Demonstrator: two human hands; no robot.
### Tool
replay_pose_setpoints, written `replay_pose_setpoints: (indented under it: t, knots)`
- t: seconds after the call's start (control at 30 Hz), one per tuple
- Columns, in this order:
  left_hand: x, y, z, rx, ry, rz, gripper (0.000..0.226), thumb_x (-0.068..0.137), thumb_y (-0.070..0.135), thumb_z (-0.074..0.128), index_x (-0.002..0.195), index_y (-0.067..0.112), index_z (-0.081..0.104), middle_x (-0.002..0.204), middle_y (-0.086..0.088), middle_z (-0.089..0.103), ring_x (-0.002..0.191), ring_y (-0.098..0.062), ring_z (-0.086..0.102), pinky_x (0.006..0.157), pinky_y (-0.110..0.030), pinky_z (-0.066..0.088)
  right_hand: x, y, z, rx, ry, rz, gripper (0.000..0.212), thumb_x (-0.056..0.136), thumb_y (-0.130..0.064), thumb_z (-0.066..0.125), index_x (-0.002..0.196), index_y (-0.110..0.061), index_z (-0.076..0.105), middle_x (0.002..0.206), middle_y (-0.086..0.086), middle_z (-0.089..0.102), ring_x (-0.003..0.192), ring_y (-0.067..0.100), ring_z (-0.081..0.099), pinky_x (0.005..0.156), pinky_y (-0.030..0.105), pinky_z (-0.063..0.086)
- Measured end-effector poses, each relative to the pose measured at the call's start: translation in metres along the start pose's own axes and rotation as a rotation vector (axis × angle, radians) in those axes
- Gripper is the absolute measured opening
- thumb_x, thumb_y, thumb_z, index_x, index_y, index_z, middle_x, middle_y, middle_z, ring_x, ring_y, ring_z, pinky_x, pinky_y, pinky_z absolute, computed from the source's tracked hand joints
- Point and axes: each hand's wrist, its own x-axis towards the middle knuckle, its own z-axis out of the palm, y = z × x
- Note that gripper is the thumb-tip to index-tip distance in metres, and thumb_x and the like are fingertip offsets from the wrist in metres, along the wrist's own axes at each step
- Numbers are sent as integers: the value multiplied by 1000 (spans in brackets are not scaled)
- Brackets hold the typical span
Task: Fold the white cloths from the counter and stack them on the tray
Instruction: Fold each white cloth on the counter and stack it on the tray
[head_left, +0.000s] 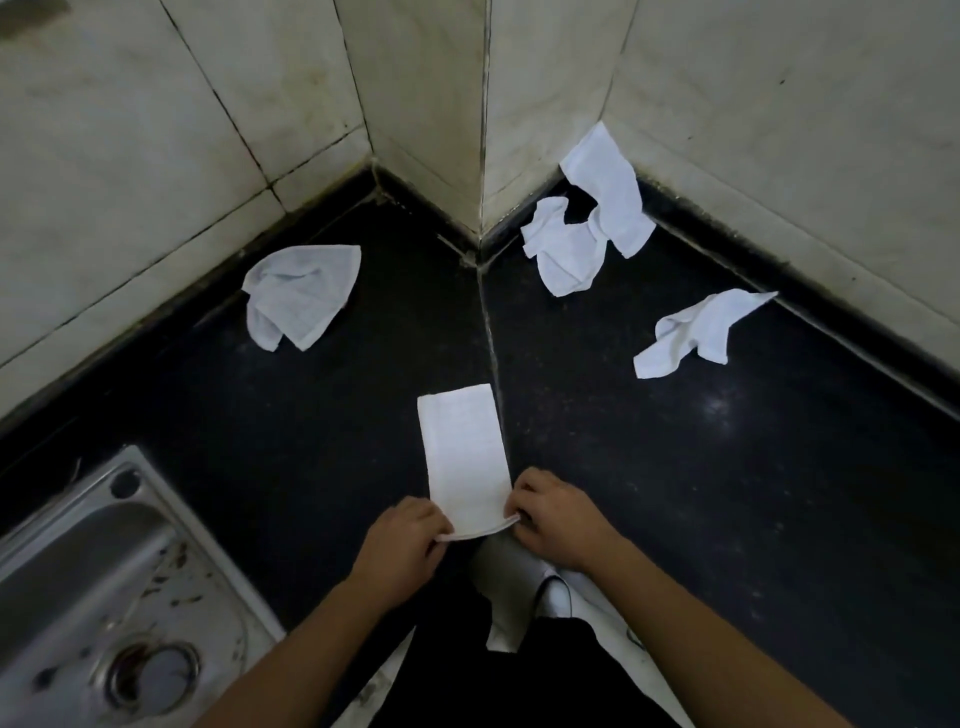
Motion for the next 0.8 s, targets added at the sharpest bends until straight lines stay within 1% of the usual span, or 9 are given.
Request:
replay_pose_setpoints:
  t: [0.1, 0.2, 0.3, 0.43, 0.53, 0.57, 0.63, 0.7, 0.8]
  knots:
    - [1, 1, -3, -3, -16, -42, 11, 75, 24, 76, 85, 24, 72, 115, 0, 63, 110, -21, 59, 76, -33, 55, -1, -1, 1, -74, -12, -28, 22, 87, -36, 53, 102, -22, 61, 144, 3, 45, 120, 25, 49, 90, 41, 50]
    - [8, 6, -13, 21, -151, -79, 13, 82, 32, 68, 94, 26, 69, 153, -8, 38, 146, -27, 24, 106, -44, 41, 4, -4, -5, -123, -99, -27, 26, 91, -38, 48, 107, -20, 56, 163, 4, 24, 140, 25, 33, 101, 42, 41]
    - [17, 9, -24, 21, -313, -138, 21, 88, 39, 60, 105, 29, 65, 164, -3, 14, 152, -23, -3, 119, -44, 21, 9, -9, -10, -171, -189, -14, 30, 93, -41, 44, 112, -19, 54, 167, 3, 14, 145, 25, 23, 106, 43, 37]
    - [26, 12, -34, -1, -409, -174, 23, 88, 39, 61, 109, 30, 63, 165, -1, 12, 152, -21, -5, 121, -46, 13, 15, -12, -21, -102, -244, 11, 31, 92, -44, 44, 109, -20, 55, 166, 2, 16, 144, 25, 23, 109, 42, 33]
    - [35, 6, -46, -123, -444, -210, 17, 85, 37, 64, 101, 33, 65, 156, 4, 33, 149, -22, 13, 118, -47, 20, 25, -15, -32, 46, -225, 39, 28, 81, -51, 41, 89, -25, 46, 146, 3, 48, 129, 26, 42, 101, 39, 41]
    - [40, 1, -50, -199, -440, -213, 10, 82, 36, 66, 92, 35, 65, 142, 8, 48, 142, -21, 31, 114, -47, 30, 28, -15, -37, 116, -206, 58, 31, 75, -55, 38, 85, -26, 44, 125, 1, 58, 116, 24, 49, 94, 38, 45]
    - [51, -7, -58, -400, -367, -256, 4, 76, 32, 67, 75, 34, 63, 99, 10, 65, 103, -17, 61, 92, -45, 49, 37, -12, -47, 252, -156, 144, 29, 75, -56, 43, 83, -28, 48, 95, -5, 60, 91, 19, 56, 81, 39, 50]
    - [62, -14, -64, -536, -234, -383, 7, 78, 26, 70, 73, 28, 66, 79, 8, 66, 78, -12, 63, 75, -36, 53, 49, -7, -52, 394, -86, 261, 17, 85, -46, 57, 88, -29, 56, 86, -7, 63, 82, 14, 61, 74, 33, 52]
    - [80, -23, -63, -679, 3, -583, 5, 86, 14, 73, 84, 19, 73, 80, 2, 70, 72, -8, 61, 67, -23, 48, 71, 1, -51, 632, 85, 392, 7, 90, -33, 69, 92, -29, 65, 89, -9, 68, 85, 8, 64, 78, 24, 52]
